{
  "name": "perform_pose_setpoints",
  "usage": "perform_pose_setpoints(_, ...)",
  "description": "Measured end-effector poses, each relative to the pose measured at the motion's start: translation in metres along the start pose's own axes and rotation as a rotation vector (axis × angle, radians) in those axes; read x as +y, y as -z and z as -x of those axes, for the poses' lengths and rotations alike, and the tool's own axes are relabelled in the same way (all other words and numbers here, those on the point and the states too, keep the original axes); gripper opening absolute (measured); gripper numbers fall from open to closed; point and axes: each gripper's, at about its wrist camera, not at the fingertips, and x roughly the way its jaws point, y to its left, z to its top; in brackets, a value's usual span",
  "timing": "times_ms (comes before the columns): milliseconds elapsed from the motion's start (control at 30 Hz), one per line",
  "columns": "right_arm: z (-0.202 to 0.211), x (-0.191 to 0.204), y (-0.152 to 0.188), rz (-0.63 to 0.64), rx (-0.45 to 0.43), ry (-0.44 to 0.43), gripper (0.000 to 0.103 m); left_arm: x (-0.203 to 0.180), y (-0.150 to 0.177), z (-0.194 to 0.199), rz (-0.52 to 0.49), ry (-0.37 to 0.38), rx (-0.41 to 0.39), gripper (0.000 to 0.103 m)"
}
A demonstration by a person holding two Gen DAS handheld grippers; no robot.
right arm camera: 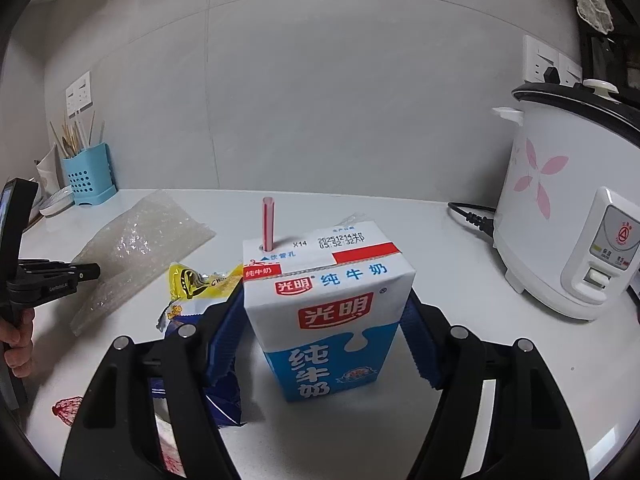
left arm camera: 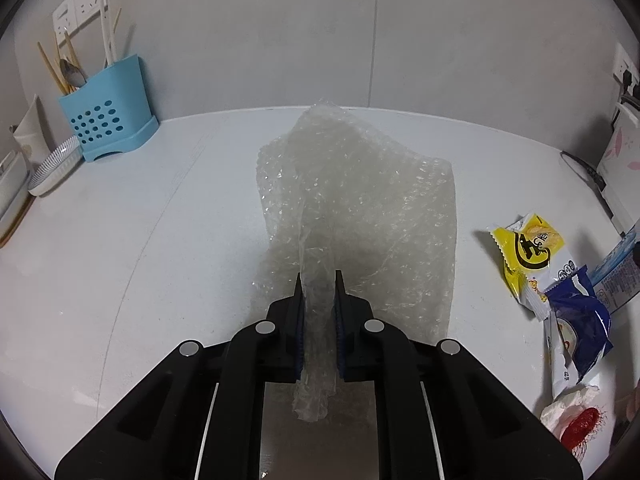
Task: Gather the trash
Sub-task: 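Grasp the bubble wrap with the left tool while the right tool grasps the milk carton, then carry the bubble wrap and milk carton down over the teal wastebasket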
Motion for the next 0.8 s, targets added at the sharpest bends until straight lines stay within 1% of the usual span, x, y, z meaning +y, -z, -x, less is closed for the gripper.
perform_pose_setpoints(100, 0.005, 0.001, -0.002, -0.007, 0.005, 0.017, 0.066, -0.003, 0.003, 0.015, -0.009, -0.019, -0.024, 0.01)
perform_pose_setpoints(167, 0.012, 0.003, -0.005, -0.007, 0.002, 0.024, 0.065, -0.003, 0.003, 0.023, -0.012, -0.007, -0.031, 0.01)
perform_pose_setpoints(367, 0.049, 0.008, -0.017, -0.008, -0.037, 0.046, 0.065, -0.001, 0.006, 0.059, -0.007, 0.001, -0.066, 0.01)
perform_pose_setpoints(500, 0.071, 0.011, -0.022, -0.007, -0.044, 0.054, 0.064, 0.0, 0.008, 0.089, -0.006, 0.007, -0.092, 0.01)
perform_pose_setpoints(667, 0.101, 0.015, -0.023, -0.013, -0.05, 0.057, 0.064, 0.007, 0.008, 0.126, 0.001, 0.01, -0.129, 0.01)
perform_pose_setpoints(800, 0.127, 0.017, -0.018, -0.029, -0.055, 0.047, 0.064, 0.012, 0.016, 0.156, 0.012, 0.024, -0.153, 0.01)
